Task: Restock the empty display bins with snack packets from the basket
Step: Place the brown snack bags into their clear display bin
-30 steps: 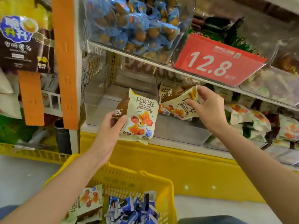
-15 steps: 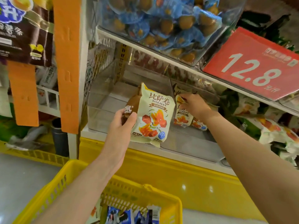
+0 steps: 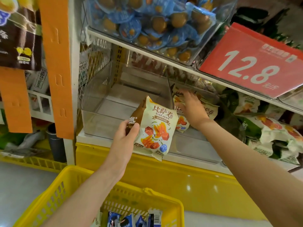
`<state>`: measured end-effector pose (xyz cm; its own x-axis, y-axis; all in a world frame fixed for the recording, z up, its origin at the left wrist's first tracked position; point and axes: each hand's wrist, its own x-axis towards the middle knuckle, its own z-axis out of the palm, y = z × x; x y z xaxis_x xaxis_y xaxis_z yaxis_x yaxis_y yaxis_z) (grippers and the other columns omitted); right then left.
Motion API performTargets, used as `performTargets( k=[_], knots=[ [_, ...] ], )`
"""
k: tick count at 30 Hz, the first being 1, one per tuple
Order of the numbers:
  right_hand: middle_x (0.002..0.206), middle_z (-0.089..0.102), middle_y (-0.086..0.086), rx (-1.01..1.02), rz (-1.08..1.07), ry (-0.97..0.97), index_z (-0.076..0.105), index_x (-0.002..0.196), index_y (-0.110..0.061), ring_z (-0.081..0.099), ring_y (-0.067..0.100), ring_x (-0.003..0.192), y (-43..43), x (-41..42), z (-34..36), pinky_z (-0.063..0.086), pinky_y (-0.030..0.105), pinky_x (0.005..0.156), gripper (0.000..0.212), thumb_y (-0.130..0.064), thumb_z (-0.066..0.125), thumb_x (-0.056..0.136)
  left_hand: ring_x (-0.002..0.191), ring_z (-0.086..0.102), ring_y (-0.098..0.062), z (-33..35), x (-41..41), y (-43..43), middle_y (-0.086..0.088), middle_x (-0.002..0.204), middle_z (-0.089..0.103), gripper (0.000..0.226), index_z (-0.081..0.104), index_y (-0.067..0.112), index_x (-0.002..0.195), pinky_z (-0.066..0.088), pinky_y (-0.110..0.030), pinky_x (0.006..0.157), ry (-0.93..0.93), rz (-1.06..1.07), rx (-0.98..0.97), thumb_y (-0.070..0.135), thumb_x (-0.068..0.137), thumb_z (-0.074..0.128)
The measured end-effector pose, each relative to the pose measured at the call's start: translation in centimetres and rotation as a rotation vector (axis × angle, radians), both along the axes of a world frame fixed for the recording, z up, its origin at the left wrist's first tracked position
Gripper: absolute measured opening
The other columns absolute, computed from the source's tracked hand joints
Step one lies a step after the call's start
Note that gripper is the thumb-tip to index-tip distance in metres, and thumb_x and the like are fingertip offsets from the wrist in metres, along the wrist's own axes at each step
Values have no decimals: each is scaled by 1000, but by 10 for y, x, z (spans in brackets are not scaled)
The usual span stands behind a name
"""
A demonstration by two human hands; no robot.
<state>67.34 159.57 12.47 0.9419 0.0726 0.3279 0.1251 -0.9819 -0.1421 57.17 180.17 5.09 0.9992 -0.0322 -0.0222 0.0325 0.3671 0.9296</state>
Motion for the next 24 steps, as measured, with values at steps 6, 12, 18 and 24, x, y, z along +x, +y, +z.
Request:
performTargets(
  k=[6,12,18,24],
  knots=[
    [115,53,-19,441,258,182,44,133,-25,53,-7,98,39,-89,16,42,9,80,44,-47,39,95,85,70,-13,-6,-11,-4,4,91,73,18,58,31,106,53,-27,72,18,-89,93,38,93,46],
    [98,65,-18,617,132,562,36,125,-27,67,-2,78,22,-136,7,53,13,65,59,-57,56,78,78,68,-7,0,-33,-8,2,81,73,28,65,23,94,52,-21,71,-89,-142,201,38,95,41],
    [85,74,-14,793,137,681,60,102,-27,71,5,78,-10,-164,3,52,14,59,33,-50,58,78,76,67,-5,12,-53,-23,3,85,70,30,58,27,100,51,-15,60,-304,-219,310,45,83,40],
    [84,74,-12,793,96,567,54,100,-28,71,8,75,-47,-181,19,55,18,58,62,-50,75,46,89,63,-1,35,-38,-59,9,102,63,34,52,30,108,51,-16,67,-459,-347,453,50,86,37]
  ],
)
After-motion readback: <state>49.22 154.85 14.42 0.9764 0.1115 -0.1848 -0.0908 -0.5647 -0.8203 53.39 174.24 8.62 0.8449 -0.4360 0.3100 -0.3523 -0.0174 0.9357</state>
